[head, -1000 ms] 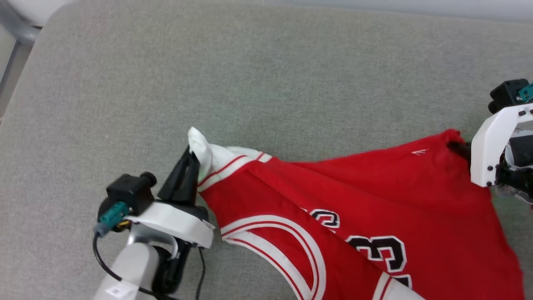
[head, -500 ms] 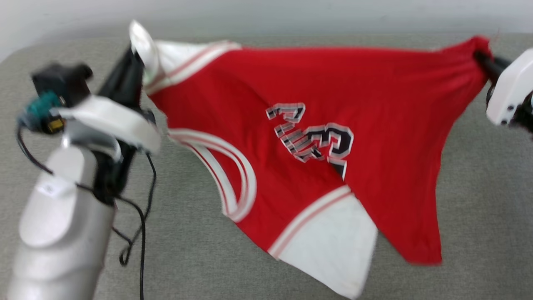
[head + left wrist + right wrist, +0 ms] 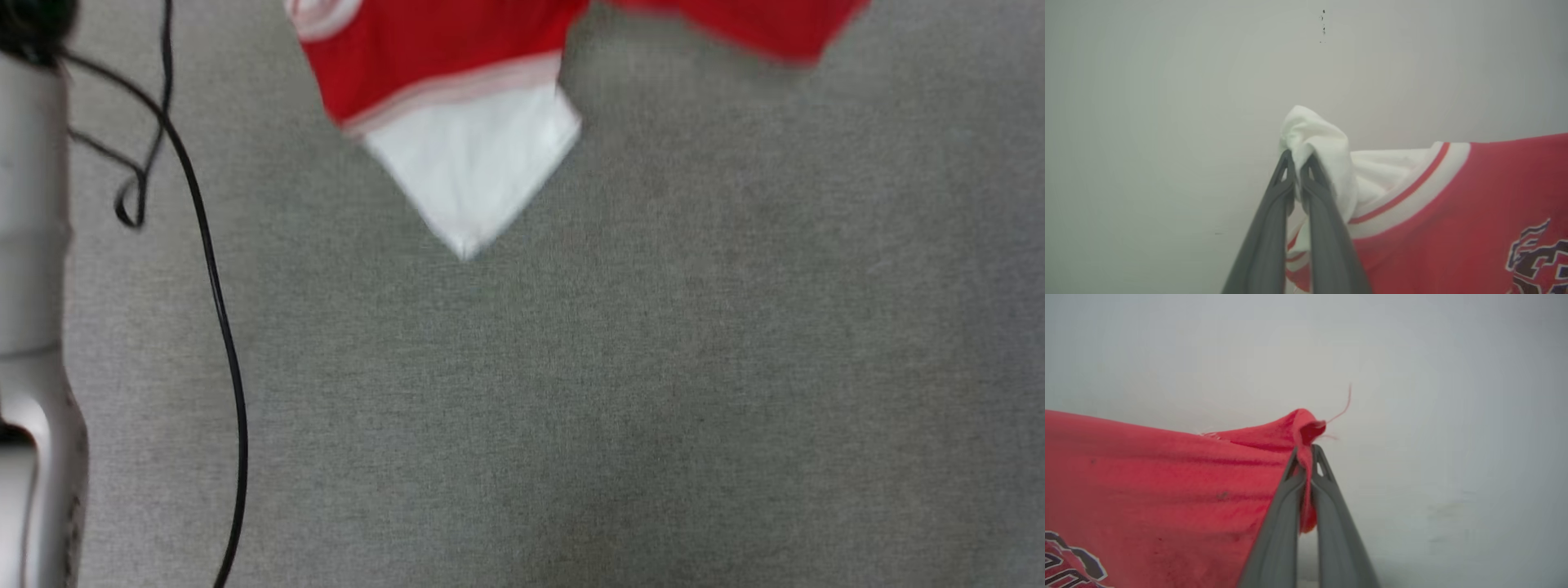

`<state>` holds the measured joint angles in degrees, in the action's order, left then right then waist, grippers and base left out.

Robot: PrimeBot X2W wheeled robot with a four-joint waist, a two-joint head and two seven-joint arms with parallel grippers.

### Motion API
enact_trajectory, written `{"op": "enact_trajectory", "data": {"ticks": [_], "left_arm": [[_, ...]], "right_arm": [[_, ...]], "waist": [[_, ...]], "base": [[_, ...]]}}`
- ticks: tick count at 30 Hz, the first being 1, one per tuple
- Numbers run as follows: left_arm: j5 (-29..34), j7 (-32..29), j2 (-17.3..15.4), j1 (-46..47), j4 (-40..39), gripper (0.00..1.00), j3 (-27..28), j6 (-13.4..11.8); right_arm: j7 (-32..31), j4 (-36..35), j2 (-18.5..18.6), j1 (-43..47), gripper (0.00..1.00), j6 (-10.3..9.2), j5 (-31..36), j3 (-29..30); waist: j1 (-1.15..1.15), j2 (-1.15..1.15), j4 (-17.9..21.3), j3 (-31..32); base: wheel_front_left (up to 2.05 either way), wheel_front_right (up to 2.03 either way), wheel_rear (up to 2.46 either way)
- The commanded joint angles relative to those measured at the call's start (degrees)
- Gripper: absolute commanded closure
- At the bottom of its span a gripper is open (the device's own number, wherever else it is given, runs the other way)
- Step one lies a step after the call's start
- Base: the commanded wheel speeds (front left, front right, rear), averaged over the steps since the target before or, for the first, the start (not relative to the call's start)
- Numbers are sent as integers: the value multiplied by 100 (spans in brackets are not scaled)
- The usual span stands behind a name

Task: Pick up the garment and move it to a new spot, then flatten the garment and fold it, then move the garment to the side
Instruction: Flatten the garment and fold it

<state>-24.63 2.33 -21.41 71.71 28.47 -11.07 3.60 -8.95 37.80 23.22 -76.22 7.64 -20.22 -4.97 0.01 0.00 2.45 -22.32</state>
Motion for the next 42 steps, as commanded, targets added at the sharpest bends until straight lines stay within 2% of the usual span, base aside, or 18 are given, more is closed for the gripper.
{"op": "enact_trajectory", "data": {"ticks": [1, 11, 16, 21, 26, 32, 38, 42], "left_arm": [[44, 102, -89, 379, 197, 100, 38, -9], [285, 180, -260, 2064, 820, 100, 19, -90], [233, 295, -196, 2399, 1199, 100, 11, -69], [35, 424, -80, 2265, 1651, 100, 63, 33], [-265, 428, 3, 1936, 2120, 100, 118, 205], [-826, 641, -15, 921, 2468, 100, 309, 347], [-1352, 947, 95, -703, 2231, 100, 236, 375], [-1695, 1058, -28, -1827, 1816, 100, 205, 371]], "right_arm": [[113, 96, 108, -316, 100, -28, 188, 111], [393, 205, -41, -1637, 100, -29, 620, 138], [583, 465, -206, -1965, 100, -28, 672, -10], [697, 817, -267, -2015, 100, -24, 592, -308], [781, 1110, -242, -1721, 100, -23, 283, -694], [919, 1134, -239, -694, 100, -23, -445, -1364], [1196, 992, 34, 895, 100, -27, -1131, -1780], [1211, 902, 178, 1837, 100, -30, -1504, -1890]], "waist": [[-1, 0, -21, -328], [-1, 0, -7, -1417], [-1, 0, -16, -1812], [-1, 0, -96, -2004], [-1, 0, -167, -1998], [-1, 0, -141, -1560], [-1, 0, -213, -868], [-1, 0, -220, -443]], "base": [[0, 0, 0], [0, 0, 0], [0, 0, 0], [0, 0, 0], [0, 0, 0], [0, 0, 0], [0, 0, 0], [0, 0, 0]]}}
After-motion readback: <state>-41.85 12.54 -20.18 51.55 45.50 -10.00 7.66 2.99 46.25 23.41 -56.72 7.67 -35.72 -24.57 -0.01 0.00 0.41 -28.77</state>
